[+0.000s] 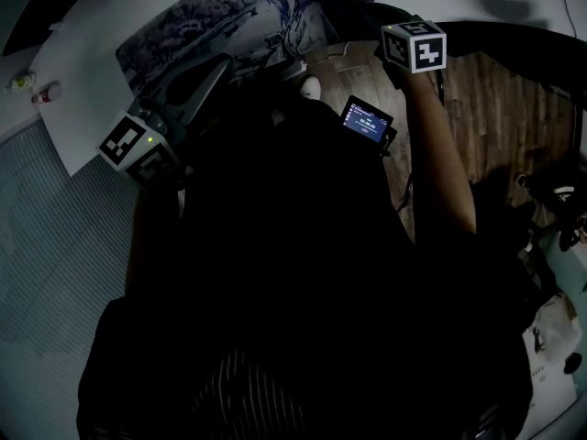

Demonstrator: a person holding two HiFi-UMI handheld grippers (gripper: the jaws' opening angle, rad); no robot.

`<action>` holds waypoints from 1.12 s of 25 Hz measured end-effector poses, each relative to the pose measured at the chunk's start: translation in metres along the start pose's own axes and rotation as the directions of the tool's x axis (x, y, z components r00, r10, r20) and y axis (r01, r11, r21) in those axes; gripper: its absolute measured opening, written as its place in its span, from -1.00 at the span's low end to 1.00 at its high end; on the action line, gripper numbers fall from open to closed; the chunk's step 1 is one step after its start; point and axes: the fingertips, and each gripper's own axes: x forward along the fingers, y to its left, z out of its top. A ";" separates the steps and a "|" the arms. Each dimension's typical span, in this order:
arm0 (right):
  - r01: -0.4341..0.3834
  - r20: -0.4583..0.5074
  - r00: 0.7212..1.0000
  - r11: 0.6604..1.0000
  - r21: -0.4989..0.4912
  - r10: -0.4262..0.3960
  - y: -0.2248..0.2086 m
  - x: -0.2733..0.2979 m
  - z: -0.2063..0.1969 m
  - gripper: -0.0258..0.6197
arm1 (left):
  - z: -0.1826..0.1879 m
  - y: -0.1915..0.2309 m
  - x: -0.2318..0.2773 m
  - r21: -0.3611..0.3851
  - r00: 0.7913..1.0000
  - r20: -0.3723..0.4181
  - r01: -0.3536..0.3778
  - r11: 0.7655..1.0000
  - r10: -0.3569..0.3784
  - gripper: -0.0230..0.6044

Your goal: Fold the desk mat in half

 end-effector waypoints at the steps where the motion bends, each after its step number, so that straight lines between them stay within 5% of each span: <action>1: 0.010 0.007 1.000 1.000 -0.016 -0.010 0.008 -0.005 0.002 -0.86 | -0.003 -0.002 -0.009 0.004 1.000 0.018 0.005 1.000 -0.005 -0.90; 7: 0.044 -0.013 0.999 0.998 -0.050 -0.045 0.040 -0.006 0.018 -0.86 | 0.024 0.008 -0.044 -0.089 0.979 0.185 0.100 0.991 -0.082 -0.90; 11: 0.071 -0.036 0.997 0.997 -0.033 -0.073 0.068 0.005 0.025 -0.86 | 0.027 0.027 -0.089 -0.047 0.981 0.177 0.084 0.995 -0.074 -0.90; 18: 0.164 -0.074 0.985 0.981 0.105 -0.157 0.081 0.026 0.015 -0.86 | 0.022 0.085 -0.179 -0.080 0.978 0.205 0.056 0.995 -0.038 -0.90; 28: 0.247 -0.103 0.965 0.969 0.026 -0.243 0.137 0.059 0.037 -0.86 | 0.019 0.152 -0.266 -0.108 0.966 0.258 0.048 0.993 -0.019 -0.90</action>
